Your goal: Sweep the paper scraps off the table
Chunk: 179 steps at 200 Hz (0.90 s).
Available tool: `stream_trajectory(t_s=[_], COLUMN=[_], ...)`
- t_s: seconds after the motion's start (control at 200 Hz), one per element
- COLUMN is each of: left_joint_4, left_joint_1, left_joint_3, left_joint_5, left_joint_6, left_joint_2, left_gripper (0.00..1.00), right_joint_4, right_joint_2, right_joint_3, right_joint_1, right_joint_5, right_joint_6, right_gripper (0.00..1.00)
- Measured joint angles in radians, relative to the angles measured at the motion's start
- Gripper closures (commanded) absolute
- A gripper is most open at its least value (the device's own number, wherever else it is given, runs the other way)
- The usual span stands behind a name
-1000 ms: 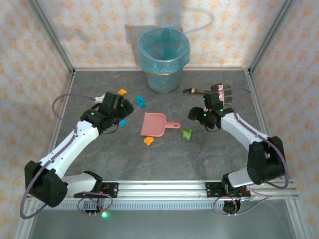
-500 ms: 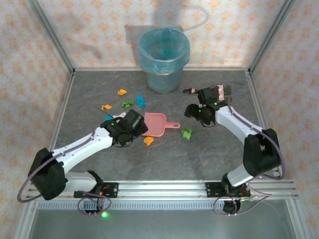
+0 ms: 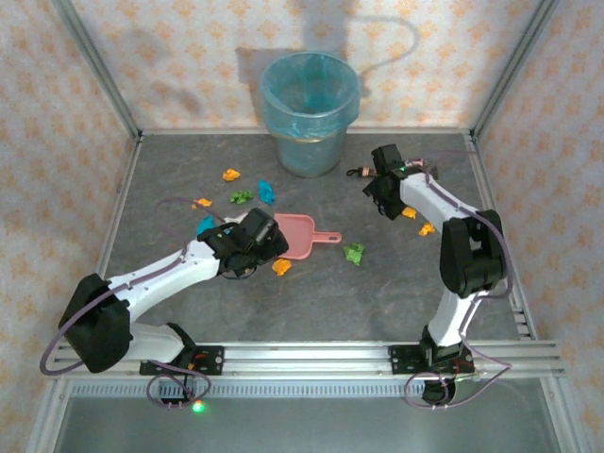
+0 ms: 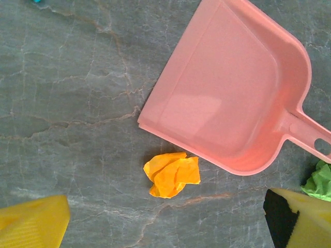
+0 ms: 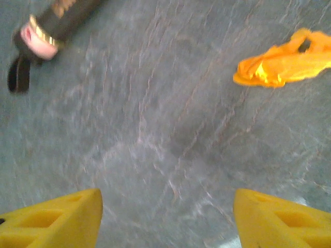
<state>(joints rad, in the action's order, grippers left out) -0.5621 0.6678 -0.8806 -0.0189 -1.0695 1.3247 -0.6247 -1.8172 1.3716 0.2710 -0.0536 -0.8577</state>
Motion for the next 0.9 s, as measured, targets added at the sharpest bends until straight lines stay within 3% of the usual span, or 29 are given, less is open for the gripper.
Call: stream_trajectory(t_s=[0.41,0.731,0.896], left_joint_4=[0.002,0.022,0.034], left_joint_1=[0.000,0.000,0.000], left_joint_3=[-0.001,0.002,0.018], left_joint_5=[0.027,0.027,0.031], left_joint_6=[0.178,0.261,0.288], left_joint_2=[-0.035,-0.035,-0.052], left_gripper=[0.02,0.02,0.02], right_joint_4=[-0.190,-0.338,-0.374], right_joint_2=[-0.324,-0.566,-0.632], right_joint_3=[0.463,0.804,0.869], right_joint_1=[-0.039,-0.039,-0.039], right_joint_5=[0.098,0.107,0.107], right_joint_6=[-0.379,-0.478,-0.480], right_gripper=[0.32,0.31,0.32])
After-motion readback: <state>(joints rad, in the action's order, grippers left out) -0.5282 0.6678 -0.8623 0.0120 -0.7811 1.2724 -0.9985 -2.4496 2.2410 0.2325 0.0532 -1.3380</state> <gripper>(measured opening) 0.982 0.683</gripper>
